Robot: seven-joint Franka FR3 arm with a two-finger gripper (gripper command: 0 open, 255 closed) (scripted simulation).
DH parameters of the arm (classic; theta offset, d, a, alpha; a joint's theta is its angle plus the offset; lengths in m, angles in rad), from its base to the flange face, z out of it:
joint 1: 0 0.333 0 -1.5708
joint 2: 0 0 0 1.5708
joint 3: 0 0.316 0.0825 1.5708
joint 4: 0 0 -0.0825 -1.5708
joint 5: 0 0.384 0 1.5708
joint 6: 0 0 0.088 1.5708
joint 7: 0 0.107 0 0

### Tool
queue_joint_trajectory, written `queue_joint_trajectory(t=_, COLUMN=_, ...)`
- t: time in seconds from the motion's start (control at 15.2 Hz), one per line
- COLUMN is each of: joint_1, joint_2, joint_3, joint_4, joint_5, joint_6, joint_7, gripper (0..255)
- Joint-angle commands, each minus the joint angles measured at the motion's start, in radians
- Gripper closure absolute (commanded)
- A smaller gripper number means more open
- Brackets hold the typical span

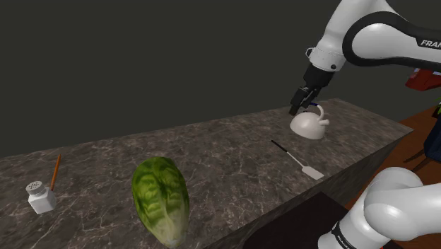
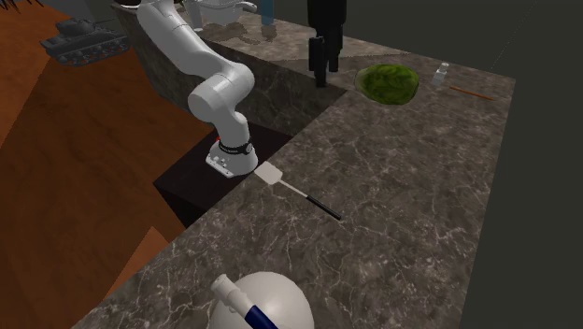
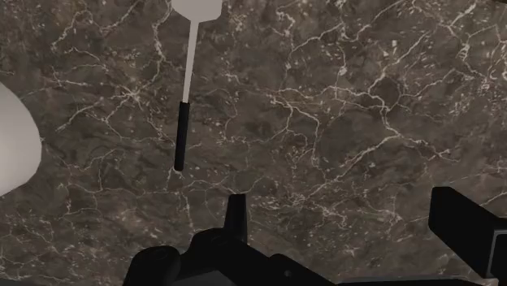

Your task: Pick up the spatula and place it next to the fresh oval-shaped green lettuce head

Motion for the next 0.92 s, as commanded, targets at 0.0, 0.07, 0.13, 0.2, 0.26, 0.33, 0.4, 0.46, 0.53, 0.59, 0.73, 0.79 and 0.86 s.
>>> queue_joint_trajectory(t=0.0, joint_1=0.000, joint_2=0.000, joint_3=0.000, joint_4=0.000, joint_5=0.000, joint_6=0.000, joint_7=0.000, gripper=0)
queue_joint_trajectory(t=0.07, joint_1=-0.007, joint_2=-0.002, joint_3=-0.011, joint_4=-0.029, joint_5=-0.005, joint_6=0.023, joint_7=-0.002, gripper=0)
queue_joint_trajectory(t=0.13, joint_1=-0.015, joint_2=-0.004, joint_3=-0.022, joint_4=-0.058, joint_5=-0.009, joint_6=0.047, joint_7=-0.005, gripper=0)
queue_joint_trajectory(t=0.2, joint_1=-0.023, joint_2=-0.004, joint_3=-0.033, joint_4=-0.085, joint_5=-0.014, joint_6=0.070, joint_7=-0.007, gripper=0)
queue_joint_trajectory(t=0.26, joint_1=-0.031, joint_2=-0.003, joint_3=-0.044, joint_4=-0.112, joint_5=-0.019, joint_6=0.094, joint_7=-0.010, gripper=0)
queue_joint_trajectory(t=0.33, joint_1=-0.039, joint_2=-0.001, joint_3=-0.055, joint_4=-0.139, joint_5=-0.025, joint_6=0.119, joint_7=-0.012, gripper=0)
queue_joint_trajectory(t=0.4, joint_1=-0.048, joint_2=0.002, joint_3=-0.066, joint_4=-0.164, joint_5=-0.030, joint_6=0.143, joint_7=-0.015, gripper=0)
queue_joint_trajectory(t=0.46, joint_1=-0.057, joint_2=0.006, joint_3=-0.078, joint_4=-0.189, joint_5=-0.036, joint_6=0.169, joint_7=-0.018, gripper=0)
queue_joint_trajectory(t=0.53, joint_1=-0.066, joint_2=0.011, joint_3=-0.089, joint_4=-0.213, joint_5=-0.041, joint_6=0.194, joint_7=-0.021, gripper=0)
queue_joint_trajectory(t=0.59, joint_1=-0.075, joint_2=0.018, joint_3=-0.101, joint_4=-0.237, joint_5=-0.047, joint_6=0.220, joint_7=-0.024, gripper=0)
queue_joint_trajectory(t=0.73, joint_1=-0.095, joint_2=0.035, joint_3=-0.125, joint_4=-0.281, joint_5=-0.060, joint_6=0.274, joint_7=-0.030, gripper=0)
queue_joint_trajectory(t=0.79, joint_1=-0.104, joint_2=0.046, joint_3=-0.138, joint_4=-0.302, joint_5=-0.066, joint_6=0.302, joint_7=-0.033, gripper=0)
queue_joint_trajectory(t=0.86, joint_1=-0.114, joint_2=0.058, joint_3=-0.150, joint_4=-0.322, joint_5=-0.073, joint_6=0.330, joint_7=-0.036, gripper=0)
